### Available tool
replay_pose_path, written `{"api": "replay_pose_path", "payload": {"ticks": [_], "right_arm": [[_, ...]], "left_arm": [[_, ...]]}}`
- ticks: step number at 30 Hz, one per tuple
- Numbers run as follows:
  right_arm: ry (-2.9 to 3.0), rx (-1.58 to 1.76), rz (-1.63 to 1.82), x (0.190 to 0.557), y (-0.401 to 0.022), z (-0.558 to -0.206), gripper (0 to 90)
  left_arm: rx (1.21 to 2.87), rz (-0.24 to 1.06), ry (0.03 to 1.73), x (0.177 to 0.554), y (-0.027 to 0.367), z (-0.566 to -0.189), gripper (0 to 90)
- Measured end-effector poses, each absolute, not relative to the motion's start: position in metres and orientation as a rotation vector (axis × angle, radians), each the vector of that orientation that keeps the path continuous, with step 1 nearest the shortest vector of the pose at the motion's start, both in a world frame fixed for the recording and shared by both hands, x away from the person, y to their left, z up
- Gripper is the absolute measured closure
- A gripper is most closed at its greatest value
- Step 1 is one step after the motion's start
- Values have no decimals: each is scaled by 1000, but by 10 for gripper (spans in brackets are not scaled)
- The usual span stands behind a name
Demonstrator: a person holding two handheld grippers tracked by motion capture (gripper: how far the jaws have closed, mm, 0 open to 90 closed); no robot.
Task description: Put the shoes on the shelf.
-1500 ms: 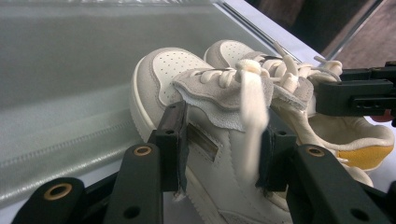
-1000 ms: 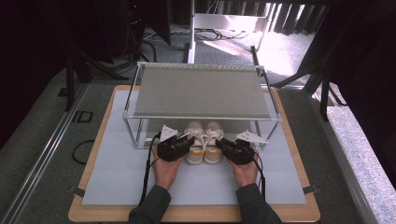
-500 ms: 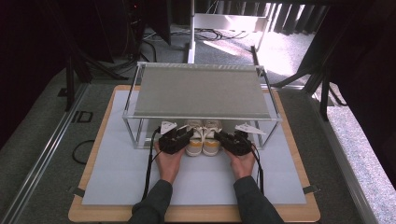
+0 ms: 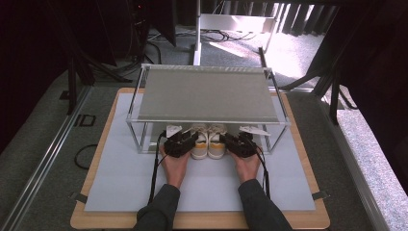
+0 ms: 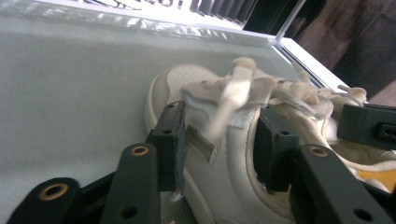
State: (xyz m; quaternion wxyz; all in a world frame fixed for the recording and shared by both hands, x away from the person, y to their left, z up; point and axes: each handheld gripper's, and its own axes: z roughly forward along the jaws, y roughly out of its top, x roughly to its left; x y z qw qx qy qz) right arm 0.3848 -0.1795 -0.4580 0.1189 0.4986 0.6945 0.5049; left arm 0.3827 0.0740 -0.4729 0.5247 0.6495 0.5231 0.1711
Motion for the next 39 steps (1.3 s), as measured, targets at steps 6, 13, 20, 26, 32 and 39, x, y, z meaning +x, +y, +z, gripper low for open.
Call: {"api": "replay_pose_path", "payload": {"ticks": [6,13,20,26,32,39], "right_arm": [[2006,1468,1470,383,-180,-458,581],[1961,1354,1528,367,-188,-449,495],[1963,1252,1522,342,-187,-445,354],[2025,1208,1476,335,-179,-450,281],[2067,1211,1410,336,-172,-458,239],[2092,1188,1339,338,-166,-463,232]], "left_arm": [[1549,416,1239,377,76,-468,433],[1518,392,1181,364,83,-462,376],[1550,382,1125,352,82,-459,272],[1607,387,1062,339,78,-456,233],[1679,433,1017,332,72,-462,205],[1749,421,1038,336,65,-474,182]]}}
